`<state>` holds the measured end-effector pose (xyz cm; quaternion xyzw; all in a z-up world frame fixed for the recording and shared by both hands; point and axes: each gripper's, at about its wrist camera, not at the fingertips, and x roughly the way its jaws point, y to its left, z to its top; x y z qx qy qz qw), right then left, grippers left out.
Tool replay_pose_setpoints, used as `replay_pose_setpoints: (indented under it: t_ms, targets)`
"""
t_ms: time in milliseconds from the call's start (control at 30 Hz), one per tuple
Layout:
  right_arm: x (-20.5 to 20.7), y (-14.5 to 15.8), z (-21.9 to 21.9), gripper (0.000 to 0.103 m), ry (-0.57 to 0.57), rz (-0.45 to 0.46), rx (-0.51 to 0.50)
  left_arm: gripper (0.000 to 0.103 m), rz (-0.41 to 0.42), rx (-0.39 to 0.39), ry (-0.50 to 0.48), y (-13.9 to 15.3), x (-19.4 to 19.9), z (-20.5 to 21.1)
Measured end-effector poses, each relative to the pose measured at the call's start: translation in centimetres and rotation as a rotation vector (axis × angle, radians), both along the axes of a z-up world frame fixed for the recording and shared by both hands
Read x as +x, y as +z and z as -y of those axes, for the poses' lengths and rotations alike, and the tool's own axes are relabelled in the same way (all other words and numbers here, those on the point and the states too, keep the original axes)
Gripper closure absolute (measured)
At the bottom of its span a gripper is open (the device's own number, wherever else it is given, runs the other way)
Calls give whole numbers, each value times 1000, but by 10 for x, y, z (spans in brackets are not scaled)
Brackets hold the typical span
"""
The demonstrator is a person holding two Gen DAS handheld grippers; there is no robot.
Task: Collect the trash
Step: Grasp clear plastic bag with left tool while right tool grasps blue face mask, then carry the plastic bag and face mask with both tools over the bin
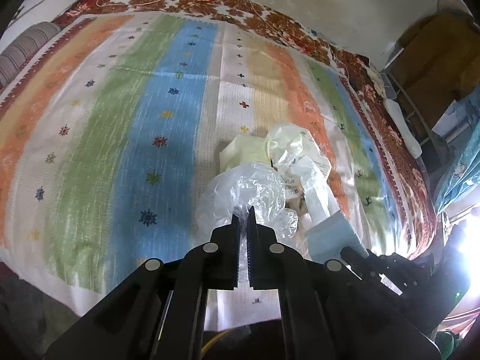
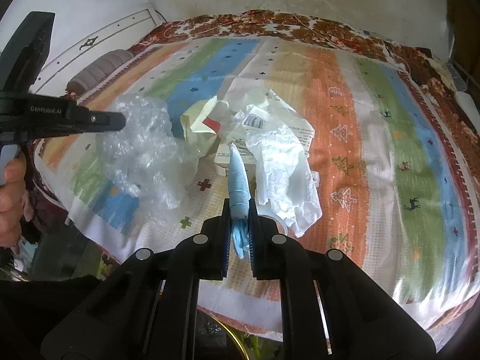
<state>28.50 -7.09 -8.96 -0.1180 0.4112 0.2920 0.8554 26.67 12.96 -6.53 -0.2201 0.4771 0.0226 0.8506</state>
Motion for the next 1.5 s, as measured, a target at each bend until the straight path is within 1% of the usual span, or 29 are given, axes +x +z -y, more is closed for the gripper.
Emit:
replay_pose_setpoints:
  t_ms: [167,333,433,500,700,833,967,1067,1300,1500]
  targets:
    - [-8,14,6,94,-7,-14,36,100,1,16,-1,13,-13,12]
    - [-23,30,12,94,4,19,52,100,32,12,-8,28,-28,21]
    - [-31,36,17,94,-5,14,71,100,50,21,-9,35,-37,24]
    - [-36,37,19,94,-6,9,72,100,52,19,-6,37,-45,25]
    - [-57,47,20,94,34,31,68,100,68,-16,15,42,-70,24]
    - [-67,54,25,94,32,43,74,100,84,-19,17,46,-82,26]
    - [-73,56,36,94,0,14,71,100,99,-41,26,49,-92,25]
    - [-80,56,44,94,-9,1,78,100,134,-61,24,55,-100,27]
    - [-103,64,49,94,8,10,113,100,149,-51,14,58,-117,38]
    - [-126,65,46,94,31,24,110,100,151,-53,5,58,-132,46]
